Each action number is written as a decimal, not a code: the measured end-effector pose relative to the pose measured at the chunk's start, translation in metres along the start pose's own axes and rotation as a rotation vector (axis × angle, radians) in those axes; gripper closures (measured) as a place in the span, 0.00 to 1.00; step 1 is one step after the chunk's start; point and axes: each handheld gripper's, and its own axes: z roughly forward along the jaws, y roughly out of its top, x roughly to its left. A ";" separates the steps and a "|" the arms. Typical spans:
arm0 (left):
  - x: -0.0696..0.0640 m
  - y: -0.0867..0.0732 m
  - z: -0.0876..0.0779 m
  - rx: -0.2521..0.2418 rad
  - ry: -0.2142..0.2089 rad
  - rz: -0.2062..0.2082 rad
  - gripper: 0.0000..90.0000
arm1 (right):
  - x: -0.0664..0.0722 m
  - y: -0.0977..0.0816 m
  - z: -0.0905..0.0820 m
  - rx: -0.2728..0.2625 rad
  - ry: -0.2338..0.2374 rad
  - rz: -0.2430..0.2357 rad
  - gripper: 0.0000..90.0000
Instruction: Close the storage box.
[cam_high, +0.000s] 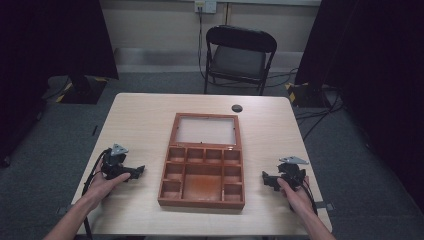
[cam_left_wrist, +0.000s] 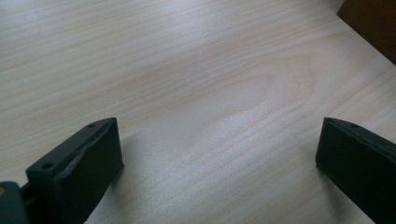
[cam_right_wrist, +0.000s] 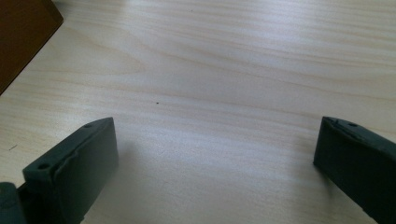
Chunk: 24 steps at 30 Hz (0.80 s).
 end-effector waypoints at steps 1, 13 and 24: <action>0.000 0.000 0.000 0.002 0.001 -0.004 0.00 | 0.000 0.000 0.000 0.000 0.000 0.000 0.00; 0.004 0.002 -0.005 -0.009 0.013 -0.035 0.17 | 0.002 0.001 -0.004 -0.004 0.012 0.002 0.12; -0.001 0.011 -0.014 -0.006 -0.026 -0.068 0.20 | 0.003 0.013 -0.013 -0.035 0.045 0.046 0.16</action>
